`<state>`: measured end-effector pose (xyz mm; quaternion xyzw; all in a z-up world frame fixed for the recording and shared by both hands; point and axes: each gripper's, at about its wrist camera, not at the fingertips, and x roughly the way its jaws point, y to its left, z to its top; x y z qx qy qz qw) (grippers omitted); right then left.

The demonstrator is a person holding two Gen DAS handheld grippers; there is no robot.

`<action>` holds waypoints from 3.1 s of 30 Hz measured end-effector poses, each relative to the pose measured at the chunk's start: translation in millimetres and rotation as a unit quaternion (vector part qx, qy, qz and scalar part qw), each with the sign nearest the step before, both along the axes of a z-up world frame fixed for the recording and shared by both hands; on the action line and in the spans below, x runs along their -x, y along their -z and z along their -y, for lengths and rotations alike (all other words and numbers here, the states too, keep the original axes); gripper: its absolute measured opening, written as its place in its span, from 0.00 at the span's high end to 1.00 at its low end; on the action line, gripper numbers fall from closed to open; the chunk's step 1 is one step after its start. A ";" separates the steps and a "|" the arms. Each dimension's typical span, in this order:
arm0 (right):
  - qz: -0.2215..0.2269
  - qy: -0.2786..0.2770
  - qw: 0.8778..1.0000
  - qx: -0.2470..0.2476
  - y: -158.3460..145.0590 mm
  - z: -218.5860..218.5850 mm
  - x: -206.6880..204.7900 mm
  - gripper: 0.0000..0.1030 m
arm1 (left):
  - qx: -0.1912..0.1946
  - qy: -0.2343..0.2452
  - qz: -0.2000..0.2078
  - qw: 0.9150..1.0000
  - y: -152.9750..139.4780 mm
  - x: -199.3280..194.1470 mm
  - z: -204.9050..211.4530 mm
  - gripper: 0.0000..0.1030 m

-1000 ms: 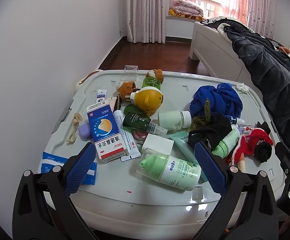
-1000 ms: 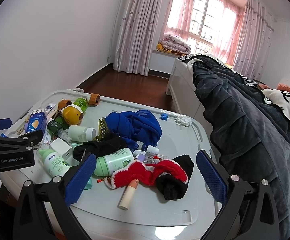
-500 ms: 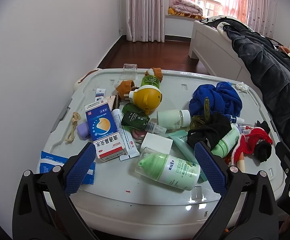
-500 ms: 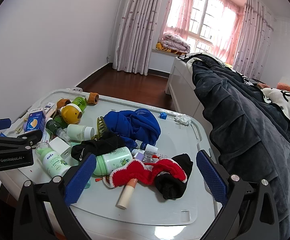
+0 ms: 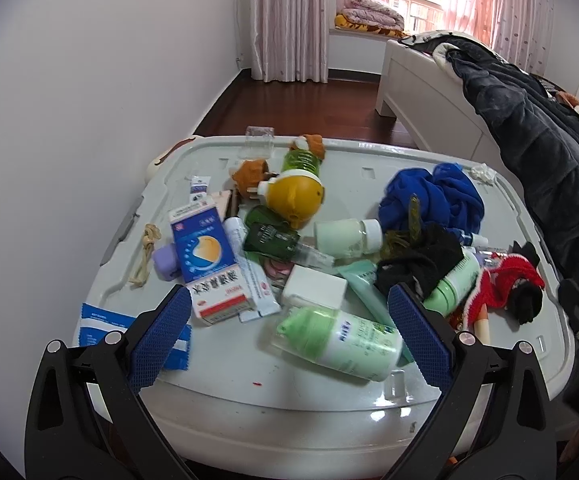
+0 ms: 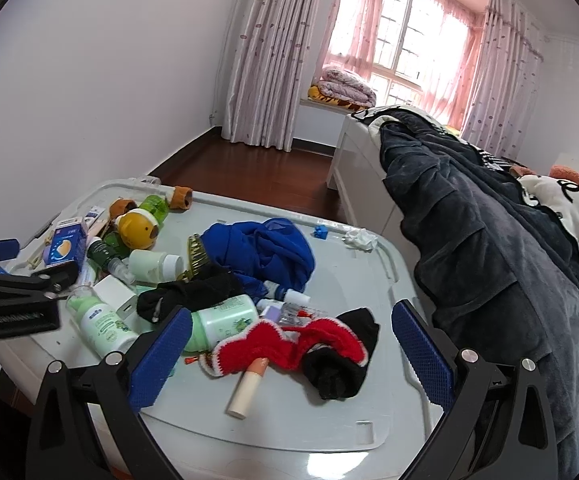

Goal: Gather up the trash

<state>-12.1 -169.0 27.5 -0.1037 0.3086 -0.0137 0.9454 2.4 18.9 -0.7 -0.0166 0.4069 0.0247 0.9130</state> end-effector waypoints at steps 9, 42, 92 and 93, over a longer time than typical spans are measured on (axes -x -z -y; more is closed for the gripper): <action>0.007 0.025 0.999 -0.026 -11.8 31.8 -0.5 0.04 | 0.029 0.035 -0.018 0.999 13.2 0.1 -35.1 0.07; -0.011 0.024 0.995 -0.091 -22.5 59.3 1.1 0.04 | -0.059 0.105 -0.109 0.987 82.3 -25.2 40.9 0.07; -0.218 -0.091 0.965 -0.117 100.0 4.6 -28.2 0.82 | 0.040 0.130 -0.025 0.990 23.7 42.2 -1.3 0.07; -0.215 -0.094 0.965 -0.119 95.8 4.8 -25.2 0.82 | 0.039 0.132 -0.026 0.990 24.0 42.8 -0.4 0.07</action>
